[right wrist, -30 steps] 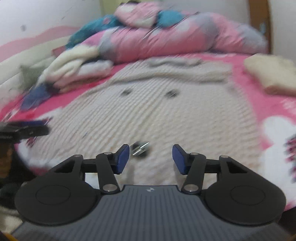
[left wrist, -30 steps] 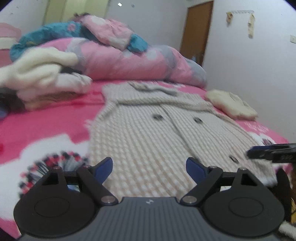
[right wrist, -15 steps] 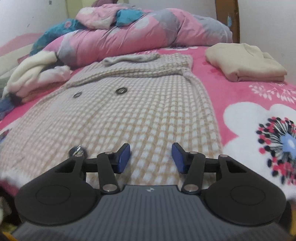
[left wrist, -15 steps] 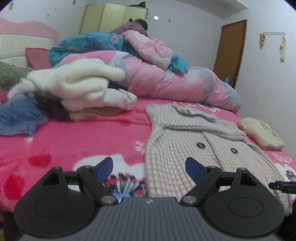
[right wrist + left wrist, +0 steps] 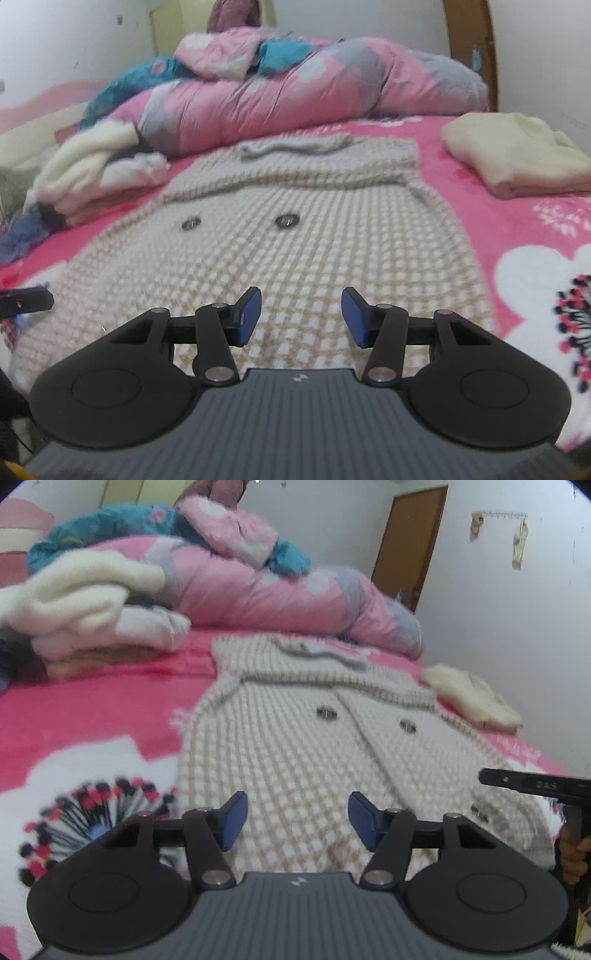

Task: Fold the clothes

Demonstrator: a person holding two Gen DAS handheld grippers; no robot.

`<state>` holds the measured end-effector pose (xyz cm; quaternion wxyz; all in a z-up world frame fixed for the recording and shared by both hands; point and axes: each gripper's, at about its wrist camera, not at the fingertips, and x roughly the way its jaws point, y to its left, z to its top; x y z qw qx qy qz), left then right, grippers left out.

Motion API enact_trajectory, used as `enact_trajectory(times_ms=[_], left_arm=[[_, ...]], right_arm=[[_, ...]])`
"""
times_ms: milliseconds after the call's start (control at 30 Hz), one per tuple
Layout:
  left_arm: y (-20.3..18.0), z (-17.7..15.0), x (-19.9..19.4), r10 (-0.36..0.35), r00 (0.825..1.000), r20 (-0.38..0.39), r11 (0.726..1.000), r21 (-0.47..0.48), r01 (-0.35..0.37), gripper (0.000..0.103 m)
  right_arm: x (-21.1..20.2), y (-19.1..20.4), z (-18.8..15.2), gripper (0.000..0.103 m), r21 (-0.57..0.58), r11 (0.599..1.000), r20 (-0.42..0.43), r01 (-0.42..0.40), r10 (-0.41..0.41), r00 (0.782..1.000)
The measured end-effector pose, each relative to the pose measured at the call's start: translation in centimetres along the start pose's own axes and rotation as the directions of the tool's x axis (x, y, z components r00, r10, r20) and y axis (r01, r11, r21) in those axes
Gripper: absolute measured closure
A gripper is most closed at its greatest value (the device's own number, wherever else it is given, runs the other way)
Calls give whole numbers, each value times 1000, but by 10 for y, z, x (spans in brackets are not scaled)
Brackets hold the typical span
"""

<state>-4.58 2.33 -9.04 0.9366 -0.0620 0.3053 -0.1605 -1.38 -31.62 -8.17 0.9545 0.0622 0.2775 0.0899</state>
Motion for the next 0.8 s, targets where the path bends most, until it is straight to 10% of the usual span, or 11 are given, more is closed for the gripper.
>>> enact_trajectory(times_ms=[400, 800], left_arm=[[-2, 0, -14, 15, 1000, 9, 997, 72, -15, 54], [-20, 13, 25, 47, 999, -16, 998, 30, -47, 12]], right_arm=[[-13, -2, -10, 55, -15, 1000, -3, 2, -2, 1000], [10, -7, 3, 55, 43, 999, 34, 8, -9, 999]])
